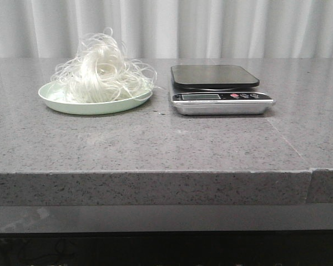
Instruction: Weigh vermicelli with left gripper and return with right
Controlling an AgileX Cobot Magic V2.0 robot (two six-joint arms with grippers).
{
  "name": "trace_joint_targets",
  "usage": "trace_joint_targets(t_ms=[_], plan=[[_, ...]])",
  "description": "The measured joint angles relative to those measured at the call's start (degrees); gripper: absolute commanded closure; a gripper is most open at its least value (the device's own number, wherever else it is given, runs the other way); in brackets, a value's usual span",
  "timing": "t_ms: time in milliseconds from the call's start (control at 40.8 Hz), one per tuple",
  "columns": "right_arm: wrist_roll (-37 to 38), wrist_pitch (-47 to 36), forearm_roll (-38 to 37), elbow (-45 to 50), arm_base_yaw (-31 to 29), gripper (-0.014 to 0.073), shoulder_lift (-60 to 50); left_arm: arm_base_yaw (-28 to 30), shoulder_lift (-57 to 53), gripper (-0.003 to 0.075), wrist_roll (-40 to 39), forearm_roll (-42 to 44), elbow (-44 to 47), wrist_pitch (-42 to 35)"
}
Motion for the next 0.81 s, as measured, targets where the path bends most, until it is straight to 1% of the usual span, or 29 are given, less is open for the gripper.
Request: trace_joint_targets(t_ms=[563,686,808], plan=[[0.0,-0.2,0.0,0.0,0.0,0.0452,0.0,0.0,0.0,0.0575,0.0,0.0,0.0,0.0],[0.0,-2.1,0.0,0.0,0.0,0.0452,0.0,0.0,0.0,0.0575,0.0,-0.2,0.0,-2.8],[0.0,-1.0,0.0,-3.3,0.0,0.0452,0.0,0.0,0.0,0.0575,0.0,-1.3,-1.4,-5.6]])
